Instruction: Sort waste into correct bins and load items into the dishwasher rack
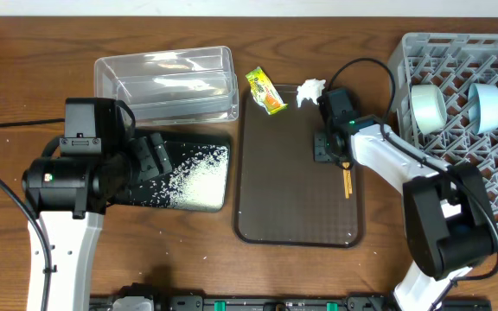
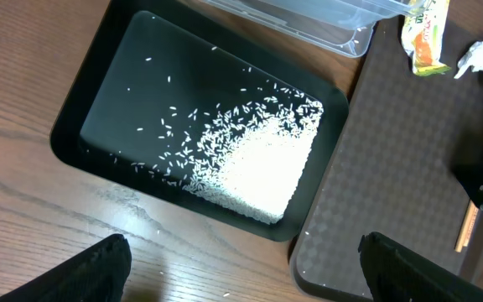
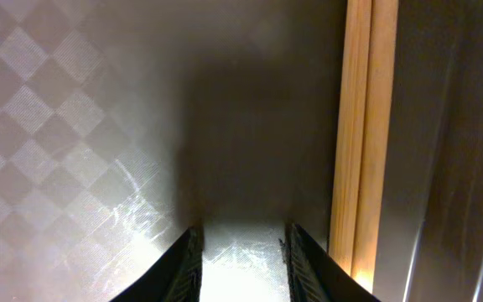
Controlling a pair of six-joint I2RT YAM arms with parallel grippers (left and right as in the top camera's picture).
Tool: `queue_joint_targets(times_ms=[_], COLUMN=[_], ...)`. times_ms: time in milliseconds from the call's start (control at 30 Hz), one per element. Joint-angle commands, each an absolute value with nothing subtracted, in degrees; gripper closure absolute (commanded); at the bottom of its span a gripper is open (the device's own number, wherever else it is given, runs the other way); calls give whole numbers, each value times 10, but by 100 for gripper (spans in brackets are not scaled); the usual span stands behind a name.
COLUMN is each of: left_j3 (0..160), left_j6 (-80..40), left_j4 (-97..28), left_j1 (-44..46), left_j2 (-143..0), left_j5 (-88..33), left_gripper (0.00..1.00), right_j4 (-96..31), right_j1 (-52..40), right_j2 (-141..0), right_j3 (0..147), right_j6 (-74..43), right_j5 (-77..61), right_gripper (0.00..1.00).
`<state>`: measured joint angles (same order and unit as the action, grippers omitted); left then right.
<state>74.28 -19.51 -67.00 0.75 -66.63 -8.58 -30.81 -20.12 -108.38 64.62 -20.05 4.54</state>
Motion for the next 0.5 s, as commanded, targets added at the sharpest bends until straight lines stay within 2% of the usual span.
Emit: queue_joint_targets(times_ms=[0,200,467], left_j3=[744,744,744], left_j6=[-198,-198,-198], left_j4=[-670,-670,-670], left_j1=[5,5,5], left_j2=[-667,-667,-667], left_j5=[-79,-79,-79], left_gripper=[11,10,11], right_j4=[-300,-303,-328], right_j1=[-197,-197,-185], right_j2=[-1089,-1037,-1022], right_j3=[648,648,647], right_j6=[-196,-176,-165], right_j5=[39,24,95], right_gripper=[66,65,62])
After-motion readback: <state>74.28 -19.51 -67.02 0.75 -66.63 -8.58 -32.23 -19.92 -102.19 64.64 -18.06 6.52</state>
